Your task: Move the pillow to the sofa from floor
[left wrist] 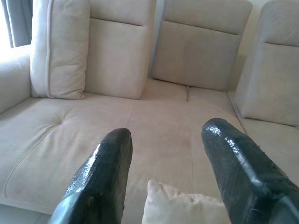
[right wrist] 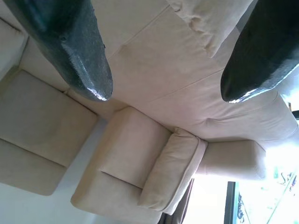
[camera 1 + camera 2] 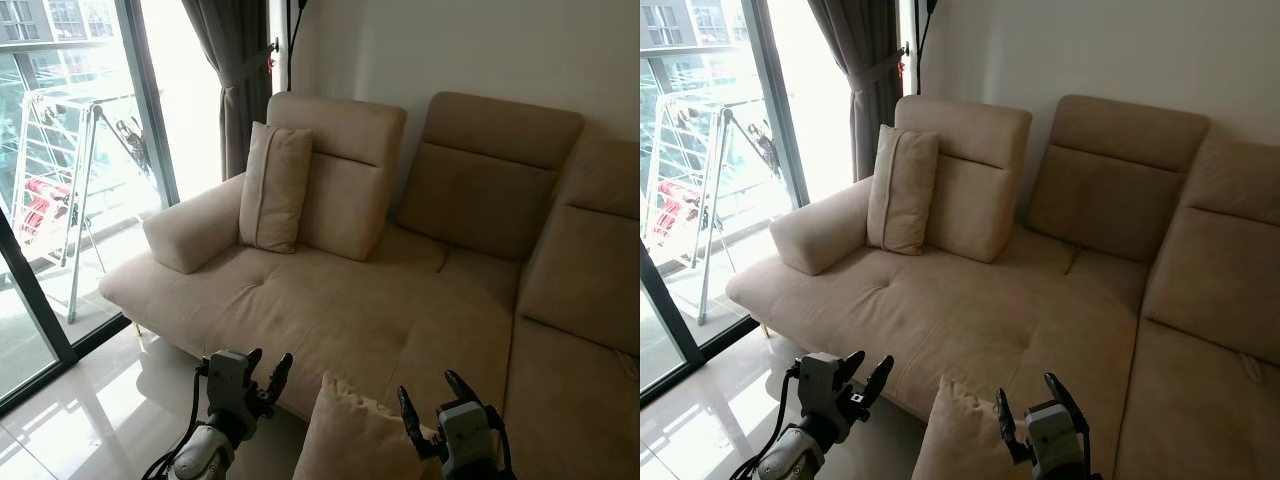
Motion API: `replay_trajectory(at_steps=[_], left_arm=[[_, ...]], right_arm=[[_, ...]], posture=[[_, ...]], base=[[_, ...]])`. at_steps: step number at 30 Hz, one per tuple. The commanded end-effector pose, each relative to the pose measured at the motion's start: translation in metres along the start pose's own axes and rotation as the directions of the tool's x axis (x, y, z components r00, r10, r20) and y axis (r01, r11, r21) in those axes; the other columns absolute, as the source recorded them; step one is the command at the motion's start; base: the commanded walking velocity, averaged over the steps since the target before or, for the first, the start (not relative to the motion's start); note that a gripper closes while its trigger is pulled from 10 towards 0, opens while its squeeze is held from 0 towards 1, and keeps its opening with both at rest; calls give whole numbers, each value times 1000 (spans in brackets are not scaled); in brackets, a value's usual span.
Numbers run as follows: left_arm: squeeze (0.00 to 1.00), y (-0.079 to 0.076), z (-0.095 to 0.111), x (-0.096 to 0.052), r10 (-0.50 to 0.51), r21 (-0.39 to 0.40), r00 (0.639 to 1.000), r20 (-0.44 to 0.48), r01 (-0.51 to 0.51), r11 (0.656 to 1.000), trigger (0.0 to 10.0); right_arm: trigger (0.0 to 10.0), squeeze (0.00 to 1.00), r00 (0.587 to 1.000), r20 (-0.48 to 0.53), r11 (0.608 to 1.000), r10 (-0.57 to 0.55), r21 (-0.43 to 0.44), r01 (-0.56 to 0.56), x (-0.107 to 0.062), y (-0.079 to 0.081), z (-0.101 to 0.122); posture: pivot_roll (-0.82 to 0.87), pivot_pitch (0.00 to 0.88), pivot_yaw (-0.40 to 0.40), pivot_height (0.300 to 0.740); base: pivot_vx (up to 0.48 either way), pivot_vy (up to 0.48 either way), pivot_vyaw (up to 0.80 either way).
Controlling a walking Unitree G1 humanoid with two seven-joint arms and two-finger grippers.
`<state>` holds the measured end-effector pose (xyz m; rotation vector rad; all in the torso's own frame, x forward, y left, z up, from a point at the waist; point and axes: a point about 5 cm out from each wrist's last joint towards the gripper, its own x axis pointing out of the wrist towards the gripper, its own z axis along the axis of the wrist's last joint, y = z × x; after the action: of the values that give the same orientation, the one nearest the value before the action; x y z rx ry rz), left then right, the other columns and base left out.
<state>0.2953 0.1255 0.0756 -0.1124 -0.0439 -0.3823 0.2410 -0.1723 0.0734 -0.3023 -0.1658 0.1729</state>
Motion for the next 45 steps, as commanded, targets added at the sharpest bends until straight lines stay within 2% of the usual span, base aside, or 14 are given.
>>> replay_trajectory(at_steps=[1, 21, 45], left_arm=[[0, 0, -3, -1, -1, -4, 1000, -13, 1, 1000, 10000], [0, -1, -3, -1, 0, -4, 1000, -13, 0, 1000, 10000], [0, -2, -3, 1, -1, 4, 1000, -9, 1, 1000, 10000]], right_arm=[[10000, 0, 1000, -14, 1000, -13, 11, 13, -1, 0, -3], [10000, 0, 1000, -18, 1000, -16, 10, 16, 1, 0, -3], [10000, 0, 997, -29, 997, 74, 17, -74, 10, 5, -4]], posture=[[-17, 0, 8, 740], [-13, 0, 5, 740], [-14, 0, 2, 740]], base=[[0, 0, 0], [0, 0, -704], [0, 0, 0]])
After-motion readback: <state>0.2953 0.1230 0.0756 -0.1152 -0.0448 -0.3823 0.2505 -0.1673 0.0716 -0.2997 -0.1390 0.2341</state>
